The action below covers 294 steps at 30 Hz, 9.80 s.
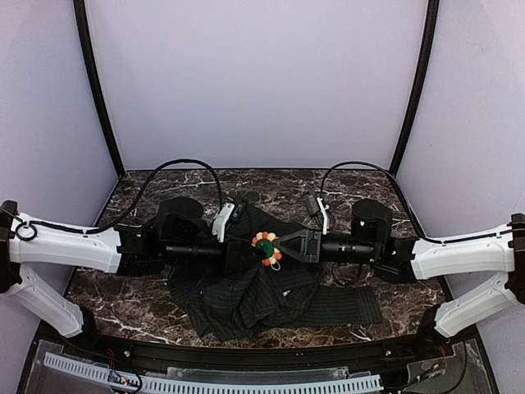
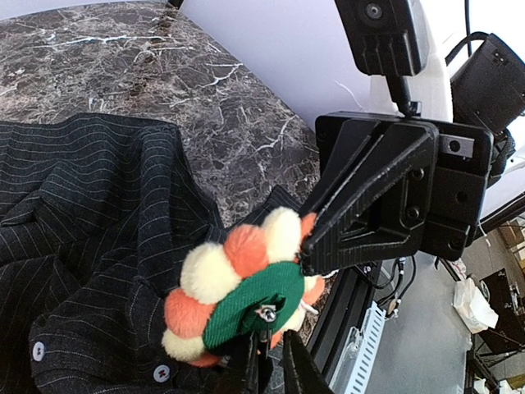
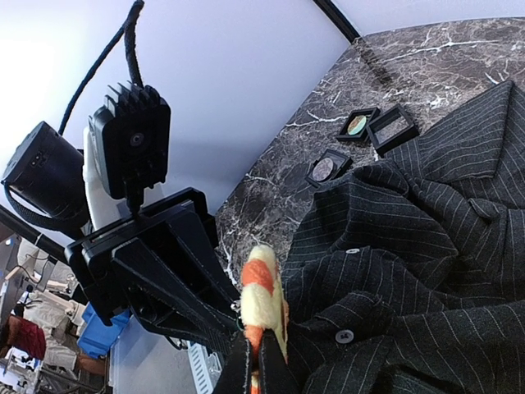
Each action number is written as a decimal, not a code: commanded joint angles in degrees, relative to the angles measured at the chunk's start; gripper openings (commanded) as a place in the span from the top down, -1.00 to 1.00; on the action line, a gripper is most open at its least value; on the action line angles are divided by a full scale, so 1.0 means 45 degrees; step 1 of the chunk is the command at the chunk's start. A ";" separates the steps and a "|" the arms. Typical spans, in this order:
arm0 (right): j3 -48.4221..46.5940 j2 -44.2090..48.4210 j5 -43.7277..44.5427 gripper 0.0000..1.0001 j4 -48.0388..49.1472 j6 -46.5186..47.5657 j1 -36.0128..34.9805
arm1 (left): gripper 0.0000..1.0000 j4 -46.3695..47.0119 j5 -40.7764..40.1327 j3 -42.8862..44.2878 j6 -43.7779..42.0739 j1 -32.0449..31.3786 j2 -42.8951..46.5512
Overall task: Remove the brooch from the garment
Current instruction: Pass from the right arm to the left, then pass from the left arm to the right, then pass from the right arm to the left, then pass from the left arm to the right
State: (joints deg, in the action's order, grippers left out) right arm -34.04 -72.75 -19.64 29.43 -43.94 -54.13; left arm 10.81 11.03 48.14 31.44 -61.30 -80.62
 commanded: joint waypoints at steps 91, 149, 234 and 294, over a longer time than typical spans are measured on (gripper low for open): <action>-0.1649 -0.1787 -0.0085 0.45 -0.0144 0.1637 -0.0802 | 0.98 -0.1115 -0.0092 -0.0102 0.0252 -0.0021 0.0888; -0.0643 -0.0992 -0.4490 1.00 0.2764 0.0384 0.0505 | -0.35 -0.2152 0.2319 0.0195 -0.0580 0.0953 0.2051; -0.0522 -0.2285 -0.4125 0.51 0.3245 -0.0487 -0.0215 | 0.98 0.1426 0.1836 -0.1206 0.1131 0.0962 0.1827; -0.1447 -0.0153 0.1562 -0.21 -0.2299 0.1268 -0.0703 | 0.98 -0.1397 -0.0027 -0.0521 0.1366 0.0960 0.1463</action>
State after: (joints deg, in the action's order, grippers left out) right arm -36.14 -74.35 -25.12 30.98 -43.05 -55.37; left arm 11.55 14.15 42.92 37.93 -57.17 -73.14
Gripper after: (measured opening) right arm 0.598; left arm 0.061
